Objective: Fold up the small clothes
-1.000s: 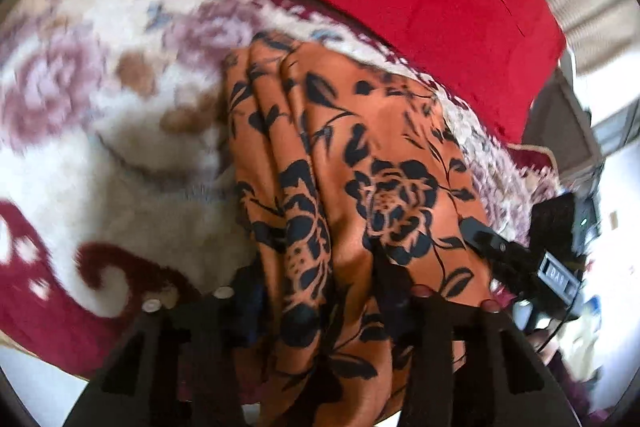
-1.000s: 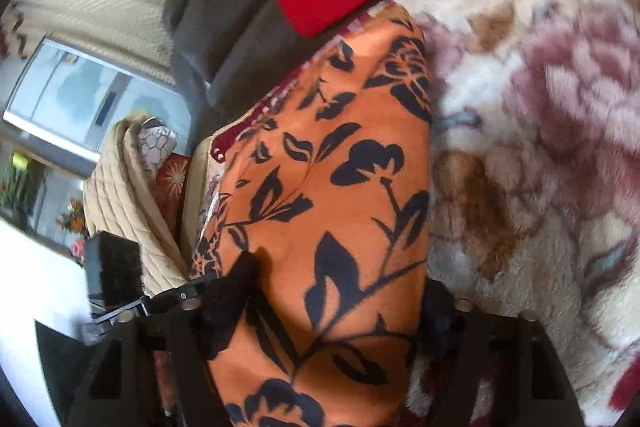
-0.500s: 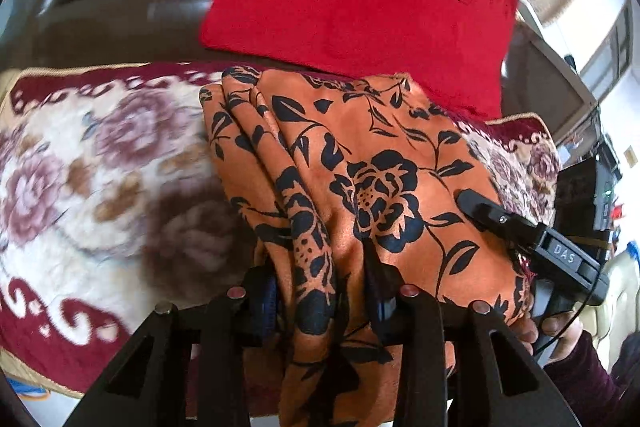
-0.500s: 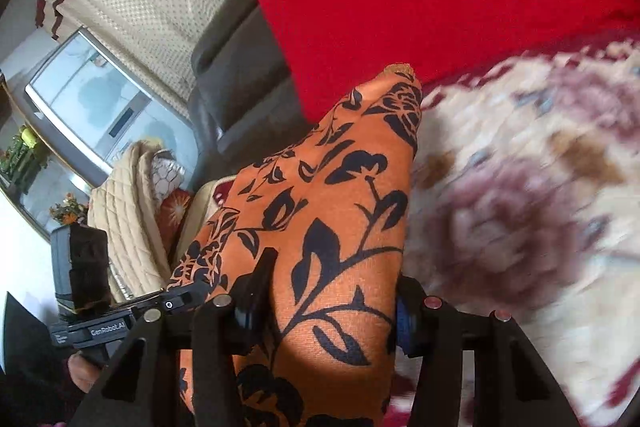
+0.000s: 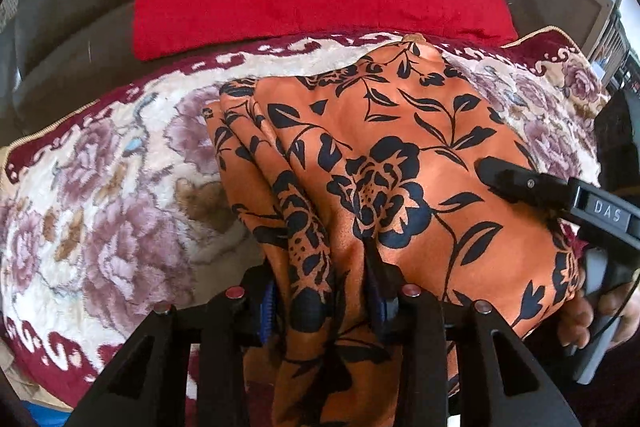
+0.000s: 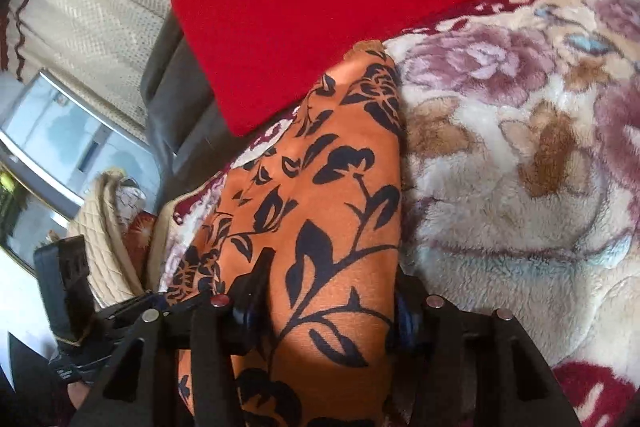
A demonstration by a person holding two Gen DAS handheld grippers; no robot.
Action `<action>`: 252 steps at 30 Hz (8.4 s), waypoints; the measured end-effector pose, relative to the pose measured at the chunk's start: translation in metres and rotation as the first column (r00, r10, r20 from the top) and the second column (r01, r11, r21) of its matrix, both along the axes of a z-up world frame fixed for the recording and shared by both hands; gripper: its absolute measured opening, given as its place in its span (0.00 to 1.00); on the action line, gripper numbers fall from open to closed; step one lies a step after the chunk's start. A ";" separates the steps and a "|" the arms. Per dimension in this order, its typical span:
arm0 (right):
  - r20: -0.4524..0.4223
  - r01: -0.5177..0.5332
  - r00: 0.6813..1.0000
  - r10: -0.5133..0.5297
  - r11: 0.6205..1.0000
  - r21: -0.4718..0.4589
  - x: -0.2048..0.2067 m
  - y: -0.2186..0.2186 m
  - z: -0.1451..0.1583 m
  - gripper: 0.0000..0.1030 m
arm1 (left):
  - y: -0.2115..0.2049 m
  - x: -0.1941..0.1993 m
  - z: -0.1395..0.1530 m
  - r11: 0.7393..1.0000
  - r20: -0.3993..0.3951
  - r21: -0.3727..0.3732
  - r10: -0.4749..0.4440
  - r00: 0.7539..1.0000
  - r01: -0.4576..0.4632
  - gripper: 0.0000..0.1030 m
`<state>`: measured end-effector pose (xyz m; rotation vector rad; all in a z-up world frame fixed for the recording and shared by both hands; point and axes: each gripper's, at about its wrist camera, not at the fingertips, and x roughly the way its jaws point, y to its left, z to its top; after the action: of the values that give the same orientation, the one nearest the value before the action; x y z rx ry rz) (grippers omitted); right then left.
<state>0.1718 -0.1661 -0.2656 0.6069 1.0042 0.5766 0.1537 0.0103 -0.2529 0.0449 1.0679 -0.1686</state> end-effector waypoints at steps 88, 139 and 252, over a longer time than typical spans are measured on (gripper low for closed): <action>0.277 0.099 0.961 -0.016 0.953 -0.286 -0.138 0.003 0.160 0.63 | 0.019 -0.111 0.126 0.948 0.366 0.195 0.169 0.915 -0.253 0.79; -0.039 0.052 0.998 -0.058 0.990 -0.135 -0.044 -0.019 0.042 0.71 | 0.074 -0.021 -0.011 0.973 -0.139 -0.040 0.219 0.966 -0.227 0.81; 0.395 0.142 0.919 -0.007 0.938 -0.315 -0.149 0.007 0.220 0.68 | 0.045 -0.124 0.171 0.901 0.427 0.147 0.315 0.848 -0.409 0.89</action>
<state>0.0231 -0.1587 -0.0461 0.2086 0.6752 0.4196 0.0299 0.0552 -0.0815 0.0827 0.6684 0.3065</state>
